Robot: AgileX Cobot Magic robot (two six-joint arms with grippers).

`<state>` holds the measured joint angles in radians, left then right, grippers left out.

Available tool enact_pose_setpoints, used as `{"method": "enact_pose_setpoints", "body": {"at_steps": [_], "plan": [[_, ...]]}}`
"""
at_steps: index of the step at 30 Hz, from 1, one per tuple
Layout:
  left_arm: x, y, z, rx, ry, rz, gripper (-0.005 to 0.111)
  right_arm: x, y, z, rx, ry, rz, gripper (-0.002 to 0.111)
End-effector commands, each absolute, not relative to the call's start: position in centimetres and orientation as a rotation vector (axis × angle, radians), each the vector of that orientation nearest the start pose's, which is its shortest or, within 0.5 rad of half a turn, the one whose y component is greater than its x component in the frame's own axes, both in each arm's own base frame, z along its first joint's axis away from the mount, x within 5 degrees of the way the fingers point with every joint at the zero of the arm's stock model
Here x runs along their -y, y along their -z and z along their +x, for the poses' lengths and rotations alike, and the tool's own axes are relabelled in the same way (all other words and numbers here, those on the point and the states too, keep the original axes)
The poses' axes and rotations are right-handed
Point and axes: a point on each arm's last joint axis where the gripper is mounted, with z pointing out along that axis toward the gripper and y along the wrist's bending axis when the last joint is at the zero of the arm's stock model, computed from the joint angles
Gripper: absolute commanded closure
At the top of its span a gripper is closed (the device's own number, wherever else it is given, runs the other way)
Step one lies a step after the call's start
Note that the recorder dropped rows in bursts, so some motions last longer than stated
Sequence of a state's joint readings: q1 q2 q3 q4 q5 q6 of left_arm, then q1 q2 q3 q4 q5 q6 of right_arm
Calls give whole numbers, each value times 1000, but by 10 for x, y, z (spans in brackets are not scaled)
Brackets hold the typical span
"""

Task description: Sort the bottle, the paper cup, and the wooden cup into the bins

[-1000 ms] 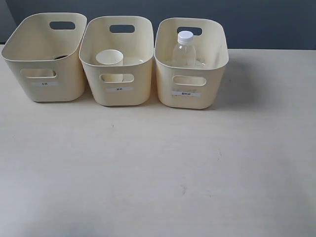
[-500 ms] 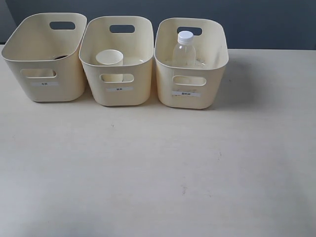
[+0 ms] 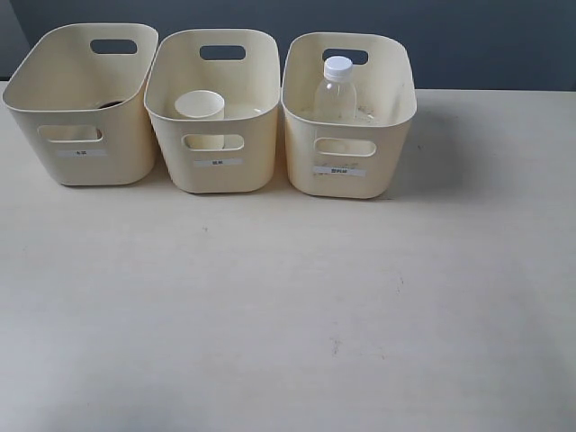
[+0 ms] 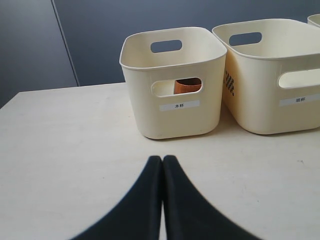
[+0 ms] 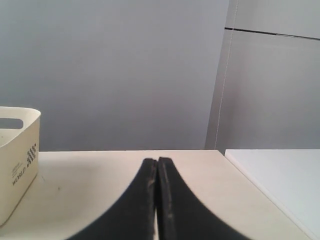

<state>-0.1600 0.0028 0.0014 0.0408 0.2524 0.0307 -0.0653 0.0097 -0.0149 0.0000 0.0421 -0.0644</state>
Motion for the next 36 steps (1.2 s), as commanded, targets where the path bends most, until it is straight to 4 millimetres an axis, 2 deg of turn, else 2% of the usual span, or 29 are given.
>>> {"method": "enact_pose_setpoints", "body": {"at_steps": [1, 30, 36], "plan": [[8, -192, 55, -1712, 62, 191, 107, 4, -210, 56, -1517, 108, 4, 109], [8, -192, 55, -1712, 62, 191, 107, 4, -206, 56, -1560, 101, 7, 109], [8, -192, 55, -1712, 62, 191, 107, 3, -205, 56, -1576, 43, 56, 109]]}}
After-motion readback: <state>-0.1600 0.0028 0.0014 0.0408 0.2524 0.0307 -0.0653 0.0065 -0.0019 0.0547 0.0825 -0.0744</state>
